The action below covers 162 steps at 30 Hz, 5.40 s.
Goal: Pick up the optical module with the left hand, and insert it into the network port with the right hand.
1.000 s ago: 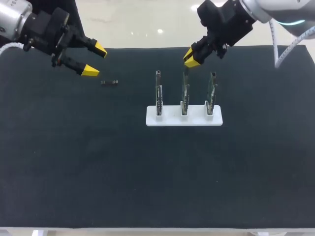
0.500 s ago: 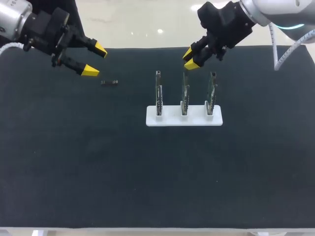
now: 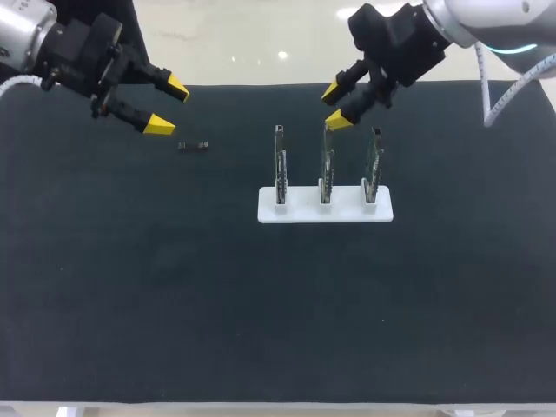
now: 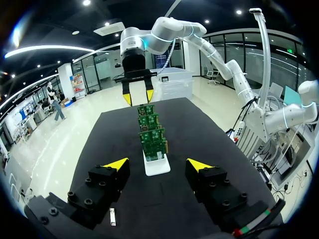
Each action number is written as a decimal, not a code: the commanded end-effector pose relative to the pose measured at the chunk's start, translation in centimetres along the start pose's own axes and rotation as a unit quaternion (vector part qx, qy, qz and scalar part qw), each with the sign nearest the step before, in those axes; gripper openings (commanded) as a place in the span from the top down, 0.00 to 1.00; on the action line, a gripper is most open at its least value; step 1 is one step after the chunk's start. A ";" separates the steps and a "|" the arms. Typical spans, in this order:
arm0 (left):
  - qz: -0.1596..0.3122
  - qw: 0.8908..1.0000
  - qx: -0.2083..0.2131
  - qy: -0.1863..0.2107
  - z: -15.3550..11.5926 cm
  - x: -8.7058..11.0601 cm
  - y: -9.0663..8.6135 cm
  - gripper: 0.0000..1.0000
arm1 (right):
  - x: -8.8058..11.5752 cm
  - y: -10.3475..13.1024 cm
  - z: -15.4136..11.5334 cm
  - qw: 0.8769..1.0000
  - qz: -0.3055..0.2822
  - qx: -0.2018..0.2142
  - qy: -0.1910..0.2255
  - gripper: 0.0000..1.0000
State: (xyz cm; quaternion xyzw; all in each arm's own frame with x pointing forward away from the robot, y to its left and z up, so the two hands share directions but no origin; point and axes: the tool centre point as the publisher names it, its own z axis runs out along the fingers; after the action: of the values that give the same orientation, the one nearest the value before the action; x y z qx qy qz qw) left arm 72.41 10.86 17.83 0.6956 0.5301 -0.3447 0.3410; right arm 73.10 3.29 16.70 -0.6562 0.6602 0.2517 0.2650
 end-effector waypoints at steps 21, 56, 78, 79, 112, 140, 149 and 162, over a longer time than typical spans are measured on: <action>-0.001 1.000 0.002 0.002 0.0 0.0 0.1 0.00 | 0.6 0.1 1.2 1.000 0.002 0.000 0.007 1.00; -0.001 1.000 0.002 0.002 0.0 0.0 0.1 0.00 | 1.2 0.7 2.1 1.000 0.002 -0.001 0.006 1.00; -0.001 1.000 0.002 0.002 0.0 0.0 0.1 0.00 | 3.1 1.0 -5.7 0.999 -0.017 -0.039 0.006 1.00; -0.001 1.000 0.002 0.002 0.0 0.0 0.1 0.00 | 3.5 1.0 -6.3 0.999 -0.021 -0.045 0.008 1.00; -0.001 1.000 0.002 0.002 0.0 0.0 0.1 0.00 | 12.8 1.8 -15.3 0.996 -0.041 -0.076 0.013 1.00; -0.001 1.000 0.002 0.002 0.0 0.0 0.1 0.00 | 12.9 1.6 -15.4 0.998 -0.020 -0.059 0.020 0.00; -0.001 1.000 0.002 0.002 0.0 0.0 0.1 0.00 | 12.9 1.6 -15.4 0.998 -0.020 -0.059 0.020 0.00; -0.030 0.980 0.003 0.197 -1.6 3.1 2.6 0.00 | 12.9 1.6 -15.4 0.998 -0.020 -0.059 0.020 0.00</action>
State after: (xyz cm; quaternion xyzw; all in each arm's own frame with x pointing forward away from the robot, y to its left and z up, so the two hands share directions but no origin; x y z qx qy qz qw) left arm 74.48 13.84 16.23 0.7255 0.5963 -0.2347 0.2510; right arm 71.28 -16.61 19.14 -0.6888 0.6358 0.2727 0.2166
